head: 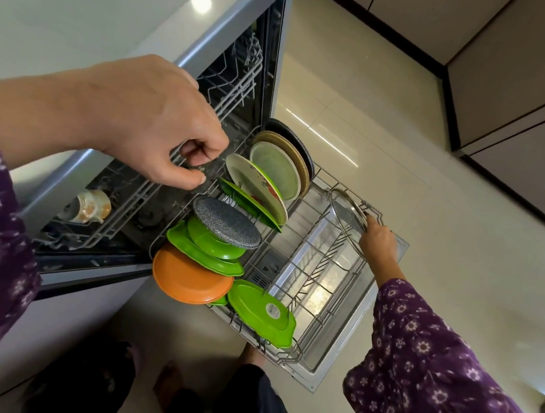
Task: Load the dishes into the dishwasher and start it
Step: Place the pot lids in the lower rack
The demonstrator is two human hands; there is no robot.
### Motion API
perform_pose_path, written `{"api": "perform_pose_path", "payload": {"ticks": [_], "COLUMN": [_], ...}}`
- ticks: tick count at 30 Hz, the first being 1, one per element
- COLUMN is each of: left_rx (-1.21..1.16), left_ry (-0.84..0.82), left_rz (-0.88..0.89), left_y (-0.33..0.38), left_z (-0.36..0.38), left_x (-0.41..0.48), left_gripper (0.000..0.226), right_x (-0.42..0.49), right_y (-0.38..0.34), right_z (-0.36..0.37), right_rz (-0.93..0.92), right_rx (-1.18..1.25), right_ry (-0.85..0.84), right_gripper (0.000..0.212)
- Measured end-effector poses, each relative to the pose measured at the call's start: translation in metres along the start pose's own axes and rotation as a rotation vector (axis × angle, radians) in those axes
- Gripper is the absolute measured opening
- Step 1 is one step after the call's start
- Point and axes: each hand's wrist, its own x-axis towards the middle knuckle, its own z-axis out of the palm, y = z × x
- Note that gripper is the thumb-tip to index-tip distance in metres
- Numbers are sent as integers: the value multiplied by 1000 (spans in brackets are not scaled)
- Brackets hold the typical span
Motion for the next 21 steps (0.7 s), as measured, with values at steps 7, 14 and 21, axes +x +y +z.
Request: {"api": "perform_pose_path", "payload": {"ticks": [7, 14, 21], "left_rx": [7, -15, -35], "left_ry": [6, 0, 12], "left_rz": [-3, 2, -11], "left_y": [2, -2, -2], "left_z": [-1, 2, 1], "left_x": [0, 0, 0], "left_gripper": [32, 29, 27], "right_x": [-14, 11, 30], "right_y": [3, -10, -12], "right_z": [4, 5, 4], "right_rz": [-59, -122, -67], "right_rx": [-55, -50, 44], "right_ry": [6, -73, -164], "right_gripper": [39, 43, 46]}}
